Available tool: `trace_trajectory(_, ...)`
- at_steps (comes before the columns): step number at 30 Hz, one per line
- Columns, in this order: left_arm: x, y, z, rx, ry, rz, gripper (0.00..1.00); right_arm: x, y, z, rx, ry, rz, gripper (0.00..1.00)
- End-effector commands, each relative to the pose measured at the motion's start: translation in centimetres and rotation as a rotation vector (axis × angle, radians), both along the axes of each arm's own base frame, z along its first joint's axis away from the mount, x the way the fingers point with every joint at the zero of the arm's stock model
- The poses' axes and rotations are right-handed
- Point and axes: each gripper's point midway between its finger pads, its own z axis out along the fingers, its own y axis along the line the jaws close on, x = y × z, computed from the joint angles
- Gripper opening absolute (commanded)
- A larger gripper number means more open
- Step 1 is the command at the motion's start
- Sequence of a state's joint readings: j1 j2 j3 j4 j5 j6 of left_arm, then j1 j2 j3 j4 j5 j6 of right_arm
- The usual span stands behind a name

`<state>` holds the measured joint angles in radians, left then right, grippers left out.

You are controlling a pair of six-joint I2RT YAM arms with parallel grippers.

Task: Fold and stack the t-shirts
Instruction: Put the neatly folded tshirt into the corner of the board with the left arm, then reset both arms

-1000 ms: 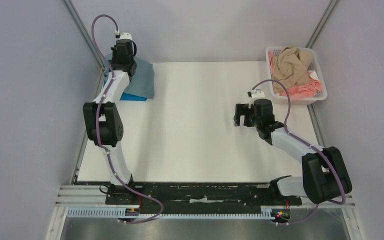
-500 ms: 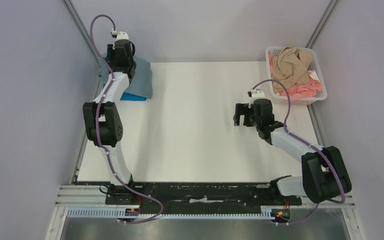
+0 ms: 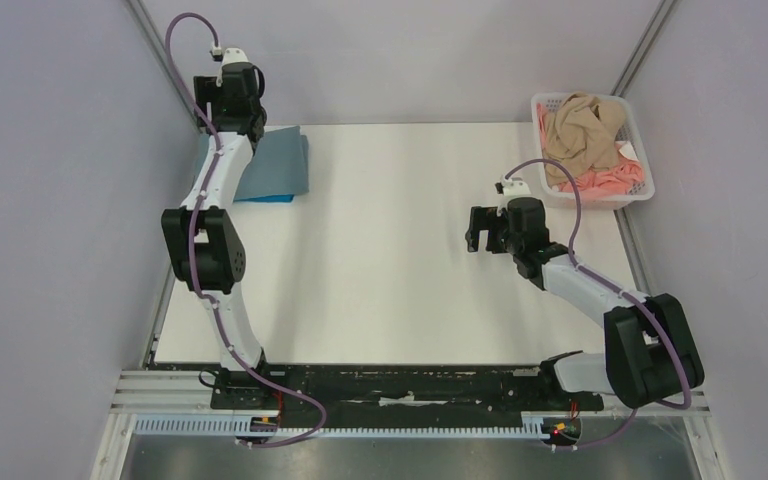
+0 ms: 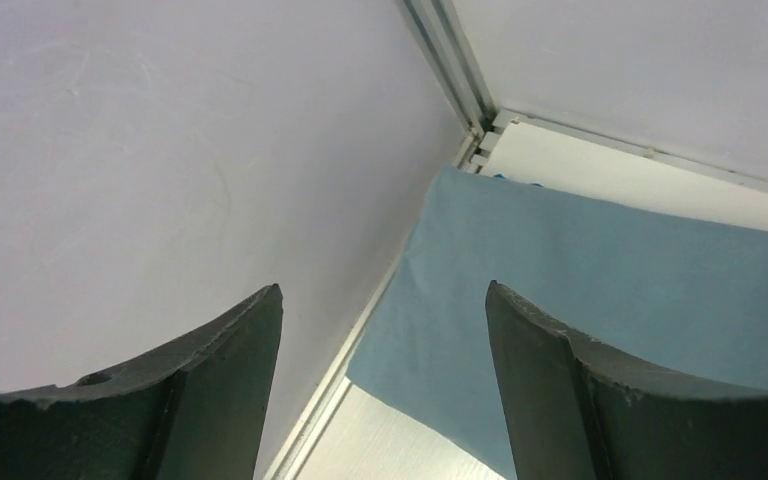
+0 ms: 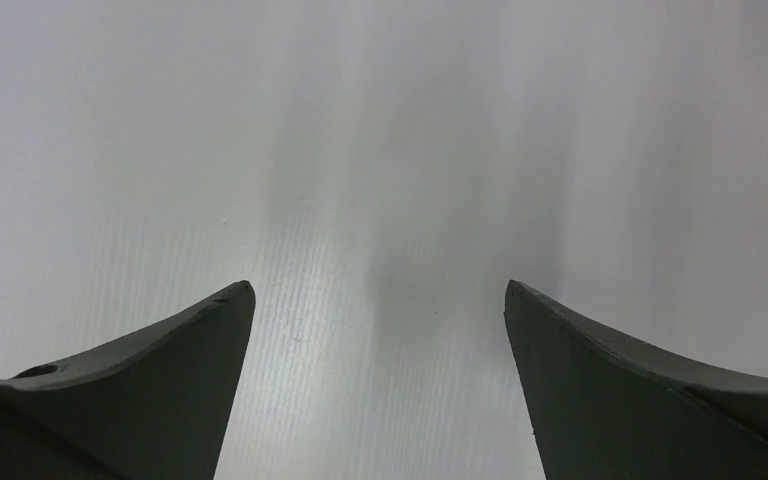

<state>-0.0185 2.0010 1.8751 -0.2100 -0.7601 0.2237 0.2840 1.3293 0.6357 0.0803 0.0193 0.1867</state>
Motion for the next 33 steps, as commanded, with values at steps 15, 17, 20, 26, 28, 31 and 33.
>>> trace_trajectory(15,-15.9,-22.2,0.8,-0.845,-0.281,-0.743,0.82,-4.2,-4.8,3.7,-0.005,-0.205,-0.2,0.98)
trace_trajectory(17,-19.6,-23.4,-1.7,-0.861,-0.231,-0.769,0.82,-5.1,-5.5,3.5,0.014,-0.229,-0.242,0.98)
trace_trajectory(20,-23.8,-23.6,-5.7,-0.888,-0.192,-0.764,0.82,-6.4,-6.5,2.7,0.042,-0.264,-0.3,0.98)
trace_trajectory(26,-27.0,-19.1,-10.0,-0.824,-0.234,-0.578,0.83,-8.2,-8.6,0.6,0.045,-0.291,-0.412,0.98)
trace_trajectory(28,-27.3,-18.6,-10.5,-0.811,-0.25,-0.56,0.83,-8.3,-8.9,0.4,0.04,-0.303,-0.416,0.98)
trace_trajectory(31,-27.3,-18.1,-10.4,-0.799,-0.262,-0.541,0.83,-8.4,-9.1,0.6,0.035,-0.321,-0.426,0.98)
trace_trajectory(33,-27.4,-17.8,-10.6,-0.791,-0.254,-0.524,0.83,-8.4,-9.4,0.8,0.032,-0.34,-0.435,0.98)
